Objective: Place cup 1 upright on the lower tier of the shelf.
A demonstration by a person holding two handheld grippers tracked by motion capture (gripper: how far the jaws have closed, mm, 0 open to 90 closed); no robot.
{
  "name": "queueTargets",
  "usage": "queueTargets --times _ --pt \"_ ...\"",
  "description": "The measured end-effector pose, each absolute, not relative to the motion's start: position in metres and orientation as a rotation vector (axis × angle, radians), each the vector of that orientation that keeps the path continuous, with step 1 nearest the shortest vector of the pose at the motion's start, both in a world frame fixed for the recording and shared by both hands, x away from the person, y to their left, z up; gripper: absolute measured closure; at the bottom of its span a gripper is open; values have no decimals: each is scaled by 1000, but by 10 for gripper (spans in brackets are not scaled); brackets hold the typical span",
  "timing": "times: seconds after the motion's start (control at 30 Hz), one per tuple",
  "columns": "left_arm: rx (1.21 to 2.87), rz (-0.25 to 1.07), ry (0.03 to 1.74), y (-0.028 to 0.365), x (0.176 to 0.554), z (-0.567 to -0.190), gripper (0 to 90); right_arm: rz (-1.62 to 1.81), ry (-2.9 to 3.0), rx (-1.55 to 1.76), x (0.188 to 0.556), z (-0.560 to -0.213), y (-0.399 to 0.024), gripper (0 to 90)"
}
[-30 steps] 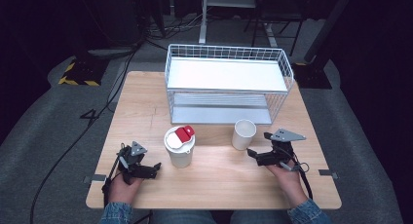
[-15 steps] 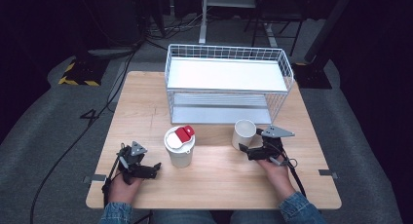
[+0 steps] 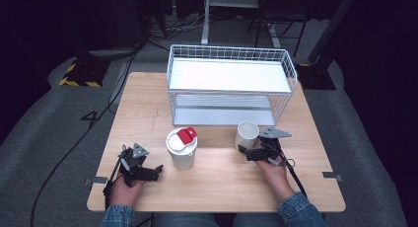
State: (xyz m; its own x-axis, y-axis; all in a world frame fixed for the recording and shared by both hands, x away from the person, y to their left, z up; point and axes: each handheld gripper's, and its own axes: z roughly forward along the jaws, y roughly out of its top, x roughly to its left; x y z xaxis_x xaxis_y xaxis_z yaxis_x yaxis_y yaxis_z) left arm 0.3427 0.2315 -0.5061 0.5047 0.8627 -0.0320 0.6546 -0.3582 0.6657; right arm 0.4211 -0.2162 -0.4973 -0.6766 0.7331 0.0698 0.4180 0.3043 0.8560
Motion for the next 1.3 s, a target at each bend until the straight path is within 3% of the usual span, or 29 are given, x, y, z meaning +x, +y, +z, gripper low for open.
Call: queueTargets --times 0.13,0.43,1.3 --pt "2126 433 1237 231 343 -506 6 1315 2262 1025 423 -499 -215 153" --pt "2126 433 1237 232 343 -506 6 1323 2260 1000 423 -499 -215 222" --pt "2126 433 1237 231 343 -506 6 1294 2249 954 419 -494 -212 235"
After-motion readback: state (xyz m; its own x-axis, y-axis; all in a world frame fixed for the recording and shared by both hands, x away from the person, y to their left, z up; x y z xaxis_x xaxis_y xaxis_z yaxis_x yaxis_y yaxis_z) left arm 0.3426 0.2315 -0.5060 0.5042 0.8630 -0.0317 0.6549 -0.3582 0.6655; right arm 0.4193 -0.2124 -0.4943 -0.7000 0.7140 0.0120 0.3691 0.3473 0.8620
